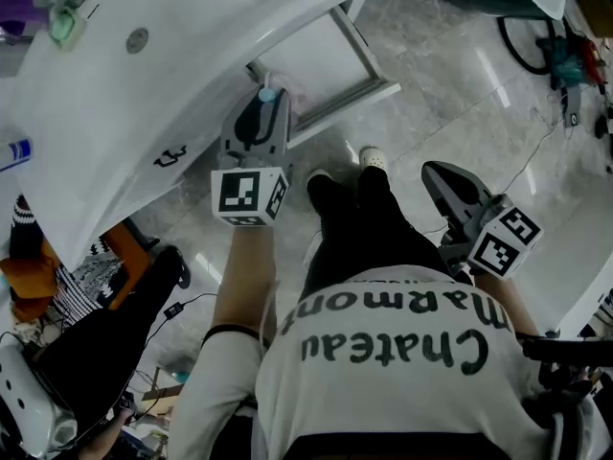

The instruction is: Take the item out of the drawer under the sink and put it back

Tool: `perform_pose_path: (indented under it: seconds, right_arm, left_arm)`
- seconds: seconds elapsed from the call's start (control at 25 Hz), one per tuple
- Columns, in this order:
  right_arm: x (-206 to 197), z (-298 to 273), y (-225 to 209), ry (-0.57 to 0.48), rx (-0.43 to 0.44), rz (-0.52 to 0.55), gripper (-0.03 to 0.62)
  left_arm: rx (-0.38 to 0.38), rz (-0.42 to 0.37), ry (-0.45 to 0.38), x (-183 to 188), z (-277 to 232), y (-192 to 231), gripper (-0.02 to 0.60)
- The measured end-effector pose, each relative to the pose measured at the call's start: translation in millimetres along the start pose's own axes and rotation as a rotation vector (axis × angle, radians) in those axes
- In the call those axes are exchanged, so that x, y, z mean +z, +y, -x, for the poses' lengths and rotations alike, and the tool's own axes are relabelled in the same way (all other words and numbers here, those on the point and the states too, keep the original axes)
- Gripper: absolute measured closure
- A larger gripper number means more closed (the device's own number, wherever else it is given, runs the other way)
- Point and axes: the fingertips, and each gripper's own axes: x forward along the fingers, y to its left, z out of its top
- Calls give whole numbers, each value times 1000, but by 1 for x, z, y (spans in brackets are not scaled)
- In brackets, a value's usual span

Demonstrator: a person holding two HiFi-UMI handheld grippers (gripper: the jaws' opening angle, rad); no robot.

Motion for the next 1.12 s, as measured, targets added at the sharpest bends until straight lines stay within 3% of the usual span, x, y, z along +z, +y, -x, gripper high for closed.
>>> perform_pose_path:
  seconds: [0.28, 0.84, 1.12]
  right_arm:
    - [27, -2, 22, -54, 44, 69, 583]
    - [88, 3, 57, -205, 98, 176, 583]
    - [120, 9, 56, -237, 136, 213, 583]
  left_arm:
    - [39, 1, -106, 53, 24, 7, 472]
    - [11, -54, -257, 149, 42, 2, 472]
    - [36, -80, -295, 182, 40, -2, 471]
